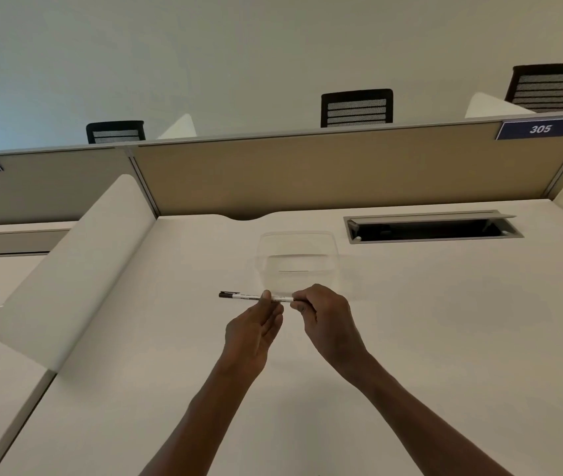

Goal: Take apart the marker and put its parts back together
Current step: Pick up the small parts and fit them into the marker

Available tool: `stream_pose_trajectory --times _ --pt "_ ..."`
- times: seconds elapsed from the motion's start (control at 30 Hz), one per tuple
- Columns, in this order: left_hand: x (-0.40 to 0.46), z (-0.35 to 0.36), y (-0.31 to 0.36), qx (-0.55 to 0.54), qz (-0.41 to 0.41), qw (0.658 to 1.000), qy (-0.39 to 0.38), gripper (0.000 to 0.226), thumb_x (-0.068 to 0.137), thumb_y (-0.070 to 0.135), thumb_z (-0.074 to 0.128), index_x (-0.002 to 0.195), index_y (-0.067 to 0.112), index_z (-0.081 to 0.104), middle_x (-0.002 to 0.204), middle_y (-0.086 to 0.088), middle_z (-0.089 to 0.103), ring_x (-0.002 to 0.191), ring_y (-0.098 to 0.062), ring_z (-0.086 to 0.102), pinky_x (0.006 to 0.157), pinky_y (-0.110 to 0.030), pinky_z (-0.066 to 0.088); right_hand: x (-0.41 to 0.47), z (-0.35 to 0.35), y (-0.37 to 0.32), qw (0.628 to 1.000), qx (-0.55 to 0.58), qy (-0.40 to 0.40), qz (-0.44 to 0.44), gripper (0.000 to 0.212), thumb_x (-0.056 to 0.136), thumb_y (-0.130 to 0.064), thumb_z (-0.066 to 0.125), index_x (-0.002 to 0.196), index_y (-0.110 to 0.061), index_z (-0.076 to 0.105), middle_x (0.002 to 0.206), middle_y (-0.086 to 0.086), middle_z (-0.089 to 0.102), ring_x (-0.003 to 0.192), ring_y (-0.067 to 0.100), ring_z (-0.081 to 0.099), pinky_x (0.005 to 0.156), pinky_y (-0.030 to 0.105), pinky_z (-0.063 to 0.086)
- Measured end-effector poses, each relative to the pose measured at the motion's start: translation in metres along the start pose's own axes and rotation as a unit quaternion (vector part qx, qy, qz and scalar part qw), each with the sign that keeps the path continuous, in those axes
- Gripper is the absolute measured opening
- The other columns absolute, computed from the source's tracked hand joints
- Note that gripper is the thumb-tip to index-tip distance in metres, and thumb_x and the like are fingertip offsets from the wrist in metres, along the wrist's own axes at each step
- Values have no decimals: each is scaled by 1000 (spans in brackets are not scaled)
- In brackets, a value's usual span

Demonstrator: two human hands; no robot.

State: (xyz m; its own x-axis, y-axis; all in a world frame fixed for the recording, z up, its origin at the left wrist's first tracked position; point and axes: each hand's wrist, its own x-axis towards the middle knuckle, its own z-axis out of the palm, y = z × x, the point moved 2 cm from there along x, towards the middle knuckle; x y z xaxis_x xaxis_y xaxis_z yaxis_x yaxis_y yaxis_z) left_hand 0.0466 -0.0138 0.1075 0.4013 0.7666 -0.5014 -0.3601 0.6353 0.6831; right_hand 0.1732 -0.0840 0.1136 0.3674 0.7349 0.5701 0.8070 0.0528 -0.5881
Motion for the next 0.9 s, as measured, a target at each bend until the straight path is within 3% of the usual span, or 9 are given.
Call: stream_pose_trajectory --times 0.13,0.27,0.37,0.47,0.6,0.73,0.9 --pt "0 2 2 5 16 1000 1 13 89 8 68 93 -4 70 85 -15 73 77 -20 72 69 -25 60 -1 -1 0 998 -47 -5 -37 6 90 -11 64 86 -6 67 72 4 62 63 19 57 56 28 46" --pt "-1 5 3 11 45 999 -18 13 91 5 62 94 -5 70 83 -15 74 77 -21 72 76 -27 61 0 2 -1 996 -87 -14 -16 32 97 -25 43 72 -9 55 61 2 51 53 19 45 47 32 39" --pt "-2 7 3 12 61 997 -37 15 93 3 58 100 -5 69 88 -12 76 83 -22 72 79 -29 61 1 7 -3 994 -22 -38 98 40 100 -25 41 63 -12 46 52 -2 44 46 15 39 47 30 32" --pt "-1 5 3 2 67 997 -35 16 94 2 56 103 -5 68 93 -13 76 87 -22 71 79 -28 60 4 7 -1 968 104 -93 210 44 102 -28 42 62 -15 54 50 -9 48 45 5 46 49 18 33" --pt "1 1 5 -13 75 997 -18 19 94 3 57 107 -7 67 91 -12 75 84 -20 73 84 -31 59 6 -1 -1 982 75 -107 135 36 101 -36 43 81 -14 62 59 -9 53 52 6 48 53 22 38" --pt "2 -1 9 -19 86 996 -8 19 94 4 58 107 -7 66 85 -11 76 85 -20 72 85 -31 58 5 -4 2 992 9 -125 19 24 95 -35 57 111 -16 59 85 -9 59 66 0 47 65 14 41" --pt "1 0 10 -6 79 997 -3 15 92 5 61 100 -5 69 84 -11 76 84 -21 71 81 -29 60 3 -2 0 986 -101 -103 -81 13 95 -24 56 97 -12 60 82 0 58 67 16 53 55 31 48"
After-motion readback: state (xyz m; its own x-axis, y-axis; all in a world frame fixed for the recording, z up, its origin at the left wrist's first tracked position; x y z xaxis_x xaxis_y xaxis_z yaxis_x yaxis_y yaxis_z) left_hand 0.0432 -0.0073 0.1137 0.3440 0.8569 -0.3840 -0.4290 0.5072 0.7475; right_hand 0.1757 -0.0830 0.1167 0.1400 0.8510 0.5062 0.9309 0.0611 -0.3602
